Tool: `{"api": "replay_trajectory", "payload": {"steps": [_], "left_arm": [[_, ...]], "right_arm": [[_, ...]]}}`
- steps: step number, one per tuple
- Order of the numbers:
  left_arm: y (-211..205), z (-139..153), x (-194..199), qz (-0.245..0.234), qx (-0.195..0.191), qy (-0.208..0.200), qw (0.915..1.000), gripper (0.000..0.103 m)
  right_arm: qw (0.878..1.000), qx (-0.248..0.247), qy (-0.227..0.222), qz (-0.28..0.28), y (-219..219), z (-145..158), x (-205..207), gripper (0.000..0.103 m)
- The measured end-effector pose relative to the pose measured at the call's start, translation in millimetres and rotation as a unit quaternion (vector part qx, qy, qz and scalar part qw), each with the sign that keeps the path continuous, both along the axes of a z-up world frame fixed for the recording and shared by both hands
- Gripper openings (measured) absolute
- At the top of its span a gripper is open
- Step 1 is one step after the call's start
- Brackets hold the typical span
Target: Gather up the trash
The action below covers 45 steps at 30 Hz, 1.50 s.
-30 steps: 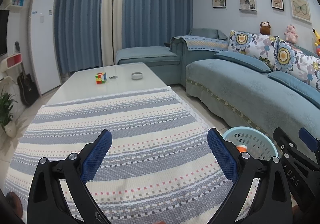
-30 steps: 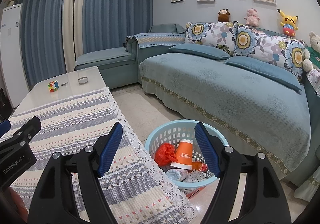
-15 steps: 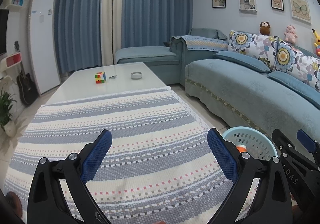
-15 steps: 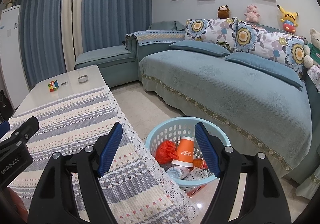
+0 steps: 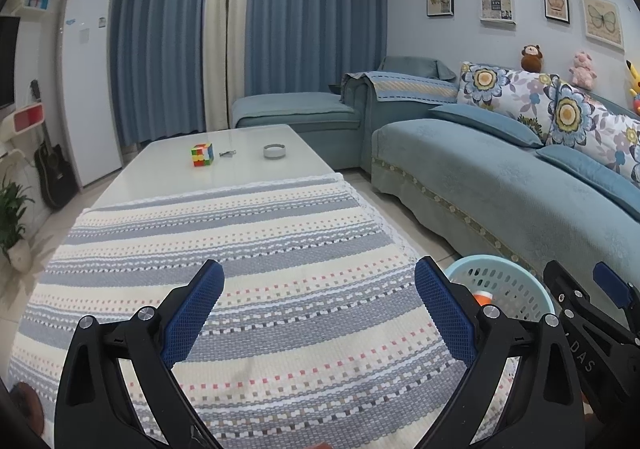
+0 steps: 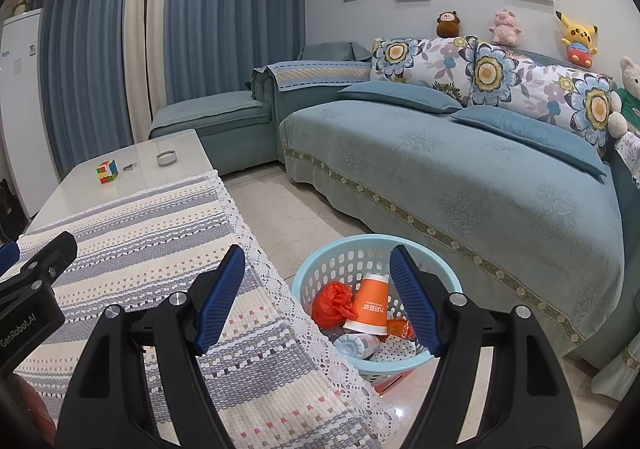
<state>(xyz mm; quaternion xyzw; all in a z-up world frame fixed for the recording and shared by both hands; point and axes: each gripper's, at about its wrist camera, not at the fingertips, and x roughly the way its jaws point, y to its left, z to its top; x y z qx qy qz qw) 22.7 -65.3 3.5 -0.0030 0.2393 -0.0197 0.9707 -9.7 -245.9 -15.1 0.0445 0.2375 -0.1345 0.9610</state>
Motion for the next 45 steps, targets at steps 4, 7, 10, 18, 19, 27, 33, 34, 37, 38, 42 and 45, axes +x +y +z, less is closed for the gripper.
{"api": "replay_trajectory", "payload": {"steps": [4, 7, 10, 18, 19, 27, 33, 34, 37, 38, 42, 45], "left_arm": [[0.9, -0.1, -0.7, -0.001, 0.0, 0.001, 1.0, 0.093], [1.0, 0.6, -0.6, 0.0, 0.002, 0.0, 1.0, 0.093], [1.5, 0.8, -0.3, 0.003, 0.002, -0.001, 1.0, 0.093], [4.0, 1.6, 0.6, 0.005, -0.001, 0.002, 1.0, 0.093], [3.7, 1.7, 0.0, 0.005, 0.0, 0.001, 1.0, 0.093], [4.5, 2.6, 0.3, 0.007, 0.001, 0.001, 1.0, 0.093], [4.0, 3.1, 0.4, 0.007, 0.002, 0.003, 1.0, 0.093], [3.9, 3.2, 0.4, 0.006, 0.001, 0.003, 1.0, 0.093], [2.2, 2.6, -0.3, 0.002, 0.003, 0.005, 1.0, 0.093], [1.7, 2.5, -0.6, 0.003, 0.005, 0.004, 1.0, 0.093], [0.9, 2.7, -0.7, 0.004, 0.007, 0.004, 1.0, 0.093], [1.1, 2.7, 0.0, 0.006, 0.011, 0.005, 0.9999, 0.093]], "right_arm": [[1.0, 0.0, 0.0, 0.0, 0.1, -0.1, 0.0, 0.071], [1.0, 0.0, 0.0, 0.001, 0.1, 0.0, 0.1, 0.071], [1.0, 0.0, 0.001, 0.002, -0.6, 0.3, 0.9, 0.071], [1.0, 0.0, 0.002, 0.003, -1.1, 1.3, 1.6, 0.071], [1.0, 0.0, 0.003, 0.003, -1.2, 1.4, 1.2, 0.071], [1.0, 0.001, 0.0, 0.003, -0.6, 3.0, 0.9, 0.071], [1.0, 0.001, 0.001, 0.003, 0.1, 2.9, 1.8, 0.071], [1.0, 0.001, 0.001, 0.003, 0.2, 2.8, 2.2, 0.071], [1.0, 0.001, 0.001, 0.004, 0.3, 2.5, 2.7, 0.071], [1.0, 0.001, 0.001, 0.003, 0.4, 2.6, 2.5, 0.071], [1.0, 0.001, 0.002, 0.004, 1.0, 2.1, 4.2, 0.071], [1.0, 0.002, 0.002, 0.004, 1.0, 2.2, 3.9, 0.071]]}}
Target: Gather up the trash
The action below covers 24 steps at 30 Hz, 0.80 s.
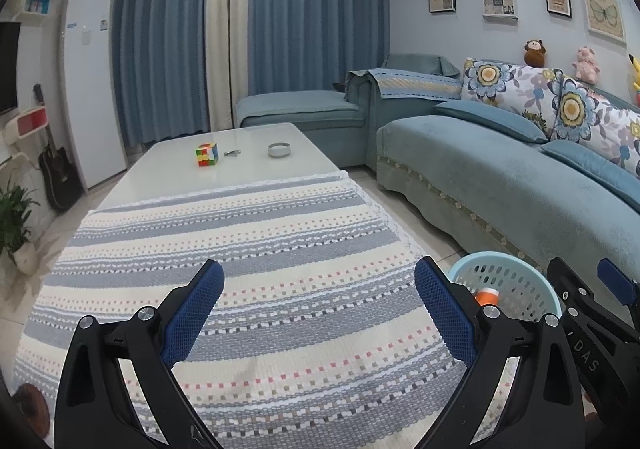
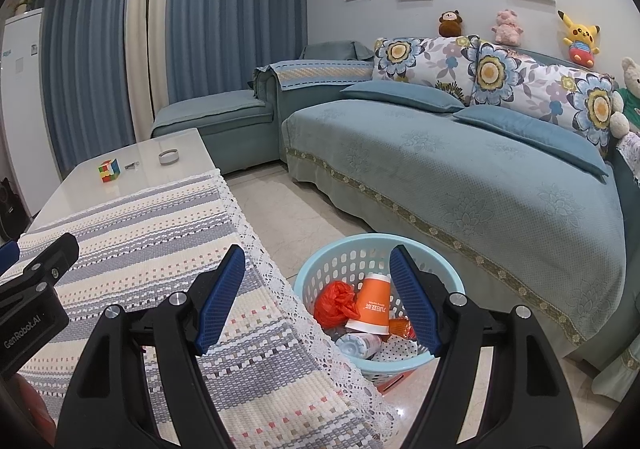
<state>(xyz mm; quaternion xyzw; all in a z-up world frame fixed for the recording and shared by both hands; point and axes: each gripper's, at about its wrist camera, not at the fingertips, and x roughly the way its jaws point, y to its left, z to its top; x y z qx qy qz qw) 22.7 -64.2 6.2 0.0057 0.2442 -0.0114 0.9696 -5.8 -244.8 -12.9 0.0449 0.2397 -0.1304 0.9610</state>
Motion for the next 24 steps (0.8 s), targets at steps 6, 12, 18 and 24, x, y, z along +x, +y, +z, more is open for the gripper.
{"api": "replay_trajectory", "payload": {"steps": [6, 12, 18, 24], "left_arm": [[0, 0, 1, -0.001, 0.006, -0.001, 1.0, 0.093], [-2, -2, 1, -0.009, 0.012, 0.002, 0.9999, 0.093], [4, -3, 2, 0.001, 0.009, 0.001, 1.0, 0.095], [13, -2, 7, 0.007, -0.009, 0.016, 0.9998, 0.096]], "right_arm": [[1.0, 0.001, 0.001, 0.001, 0, -1, 2, 0.071], [1.0, 0.003, 0.001, 0.004, 4, -2, 3, 0.071], [1.0, -0.009, -0.004, 0.004, 7, -1, 0, 0.071], [1.0, -0.009, -0.003, 0.005, 8, 0, -2, 0.071]]}}
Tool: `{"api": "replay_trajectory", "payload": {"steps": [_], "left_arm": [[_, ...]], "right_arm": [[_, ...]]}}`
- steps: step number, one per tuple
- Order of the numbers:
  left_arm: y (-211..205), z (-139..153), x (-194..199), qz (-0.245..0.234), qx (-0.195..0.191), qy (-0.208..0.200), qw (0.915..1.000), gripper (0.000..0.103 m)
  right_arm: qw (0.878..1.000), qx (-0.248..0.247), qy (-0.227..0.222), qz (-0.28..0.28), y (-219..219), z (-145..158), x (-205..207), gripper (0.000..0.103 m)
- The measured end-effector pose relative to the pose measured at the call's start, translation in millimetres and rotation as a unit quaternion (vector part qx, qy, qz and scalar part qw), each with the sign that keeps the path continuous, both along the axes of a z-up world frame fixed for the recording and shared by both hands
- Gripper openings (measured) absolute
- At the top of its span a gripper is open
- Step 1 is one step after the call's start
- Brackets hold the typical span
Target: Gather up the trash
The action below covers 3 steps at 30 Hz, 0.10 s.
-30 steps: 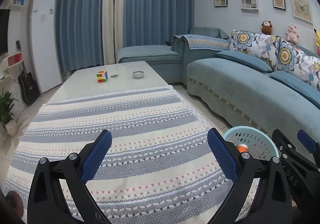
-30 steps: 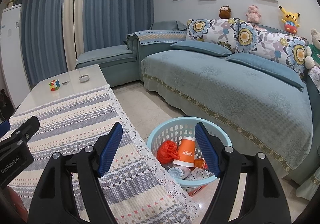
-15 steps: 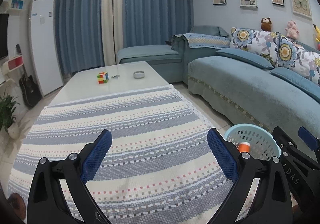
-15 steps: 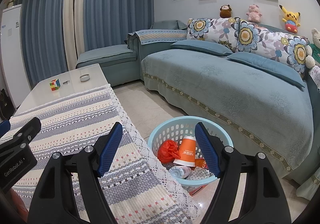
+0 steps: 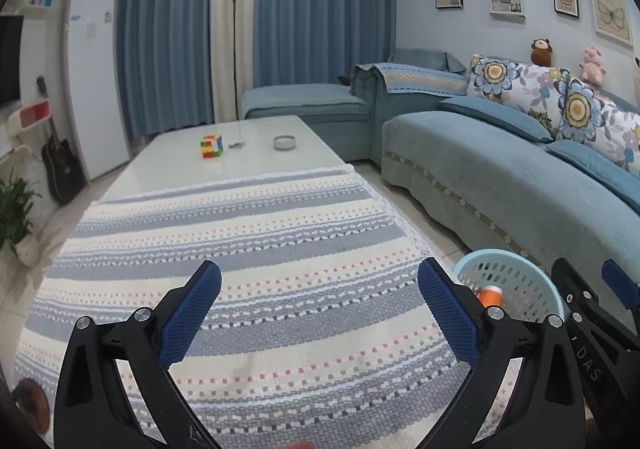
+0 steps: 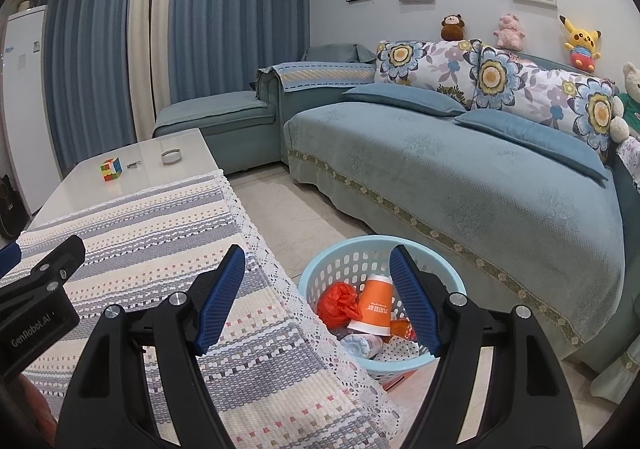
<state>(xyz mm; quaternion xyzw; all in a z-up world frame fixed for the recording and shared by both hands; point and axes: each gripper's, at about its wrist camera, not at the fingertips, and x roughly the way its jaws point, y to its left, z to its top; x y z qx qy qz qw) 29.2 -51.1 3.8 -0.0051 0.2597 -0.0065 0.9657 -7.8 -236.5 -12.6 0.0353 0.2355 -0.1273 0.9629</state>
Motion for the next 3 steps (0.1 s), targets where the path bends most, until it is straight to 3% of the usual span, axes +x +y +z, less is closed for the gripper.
{"api": "replay_trajectory", "payload": {"steps": [3], "left_arm": [[2.7, 0.5, 0.2, 0.004, -0.005, -0.002, 1.0, 0.096]], "right_arm": [[1.0, -0.003, -0.001, 0.001, -0.1, 0.8, -0.7, 0.071]]}}
